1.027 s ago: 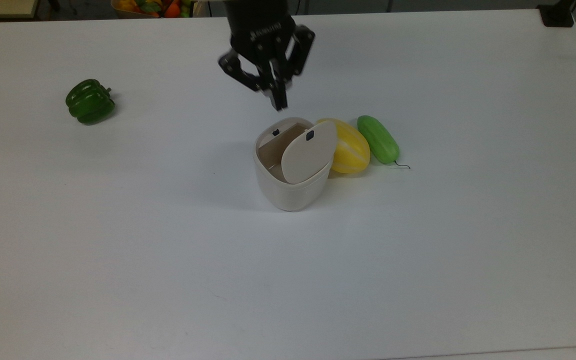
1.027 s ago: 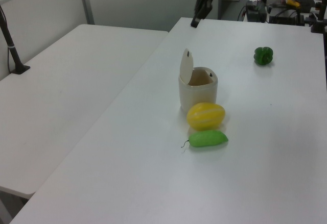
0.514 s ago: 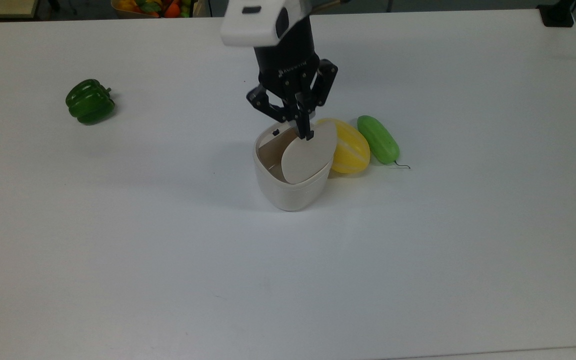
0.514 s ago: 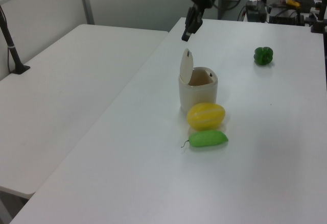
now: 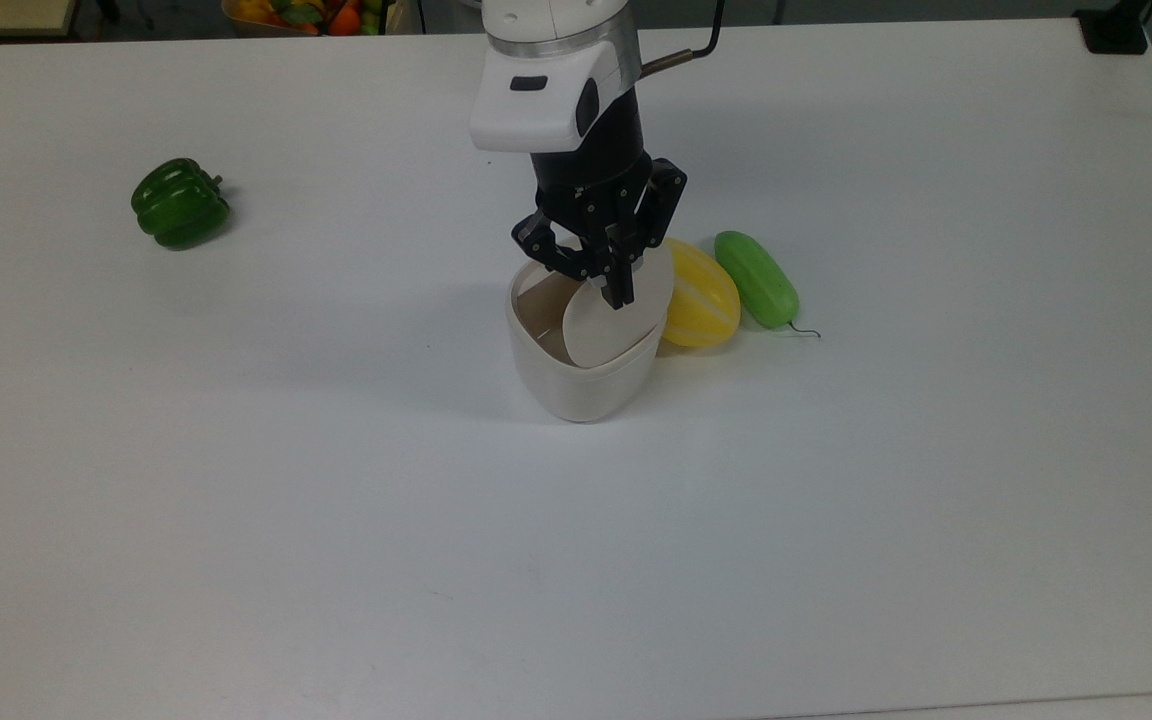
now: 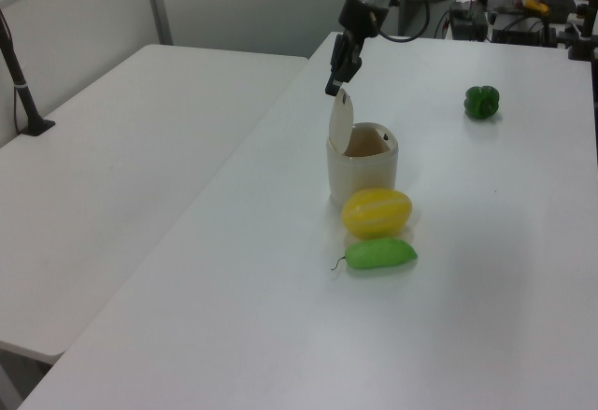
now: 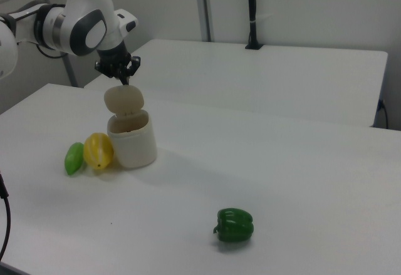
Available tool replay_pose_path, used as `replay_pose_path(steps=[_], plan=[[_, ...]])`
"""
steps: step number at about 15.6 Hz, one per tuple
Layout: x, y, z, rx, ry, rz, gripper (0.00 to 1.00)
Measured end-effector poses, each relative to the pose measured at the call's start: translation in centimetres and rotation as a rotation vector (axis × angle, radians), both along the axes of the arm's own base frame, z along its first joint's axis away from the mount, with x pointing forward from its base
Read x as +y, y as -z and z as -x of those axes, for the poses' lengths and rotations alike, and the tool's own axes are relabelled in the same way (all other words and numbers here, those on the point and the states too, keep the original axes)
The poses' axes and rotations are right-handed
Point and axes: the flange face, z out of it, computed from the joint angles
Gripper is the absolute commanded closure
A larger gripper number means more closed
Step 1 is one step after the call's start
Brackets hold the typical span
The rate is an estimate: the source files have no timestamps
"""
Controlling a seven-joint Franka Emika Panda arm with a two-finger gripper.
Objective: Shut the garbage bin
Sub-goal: 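Lower the gripper onto the raised lid, pushing it down over the bin, then press the lid flat onto the bin rim with the gripper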
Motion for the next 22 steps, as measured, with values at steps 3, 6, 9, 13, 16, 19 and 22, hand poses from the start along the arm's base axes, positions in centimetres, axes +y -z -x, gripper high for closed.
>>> replay_pose_path(steps=[3, 6, 9, 13, 16, 19, 22], plan=[[0.0, 0.9, 0.6, 0.081, -0.037, 0.022, 0.92], [-0.6, 1.6, 1.1, 0.144, -0.059, 0.044, 0.92], [-1.5, 2.4, 1.2, 0.170, -0.059, 0.093, 0.92], [-2.9, 4.7, 1.3, 0.208, -0.051, 0.141, 0.92], [-3.2, 6.5, 1.3, 0.238, -0.053, 0.156, 0.92], [-3.2, 7.5, 1.2, 0.254, -0.056, 0.165, 0.92], [-3.3, 8.3, 1.1, 0.263, -0.059, 0.178, 0.92]])
